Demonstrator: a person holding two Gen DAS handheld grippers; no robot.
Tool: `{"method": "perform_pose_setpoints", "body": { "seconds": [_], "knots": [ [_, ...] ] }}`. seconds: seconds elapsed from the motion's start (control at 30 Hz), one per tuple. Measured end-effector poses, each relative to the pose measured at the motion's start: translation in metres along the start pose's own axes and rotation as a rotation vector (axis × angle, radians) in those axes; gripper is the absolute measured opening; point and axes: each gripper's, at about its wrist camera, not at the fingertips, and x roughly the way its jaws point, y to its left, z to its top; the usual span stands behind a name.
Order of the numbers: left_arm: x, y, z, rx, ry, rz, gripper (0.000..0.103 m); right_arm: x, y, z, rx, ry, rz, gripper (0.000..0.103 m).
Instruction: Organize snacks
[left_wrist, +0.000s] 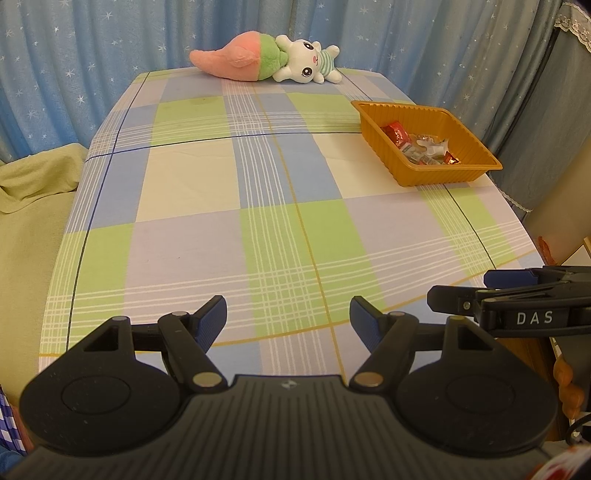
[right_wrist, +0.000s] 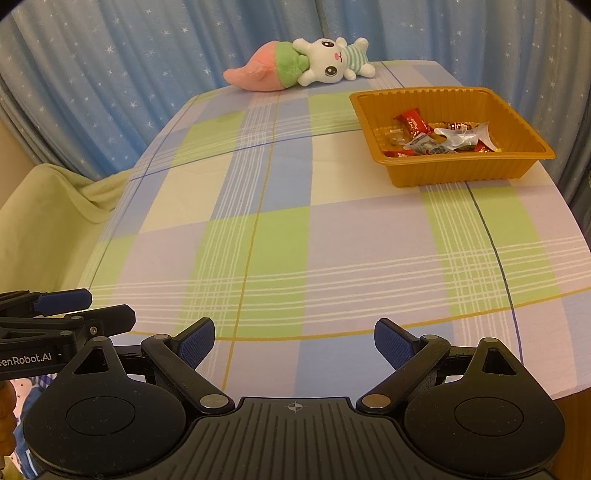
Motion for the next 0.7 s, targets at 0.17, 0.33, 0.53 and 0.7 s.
{"method": "perform_pose_setpoints", "body": {
  "seconds": [0.17, 0.33, 0.53, 0.7],
  "knots": [
    [-0.0007, 0.0007, -0.0003, 0.001, -0.001, 0.0, 0.072, -0.0003, 0.0015, -0.0005, 0.0, -0.002, -0.001, 0.093],
    [-0.0011, 0.0012, -0.0009, 0.0, -0.002, 0.0, 0.072, -0.0003, 0.0016, 0.0002, -0.002, -0.003, 0.0, 0.093],
    [-0.0022, 0.0008, -0.0017, -0.002, -0.001, 0.003, 0.072, -0.0007, 0.0027, -0.0005, -0.001, -0.006, 0.001, 0.093],
    [-0.0011, -0.0011, -0.0008, -0.013, 0.0, 0.009, 0.072, 0.0008, 0.0001, 0.0005, -0.001, -0.001, 0.009, 0.093]
  ]
}}
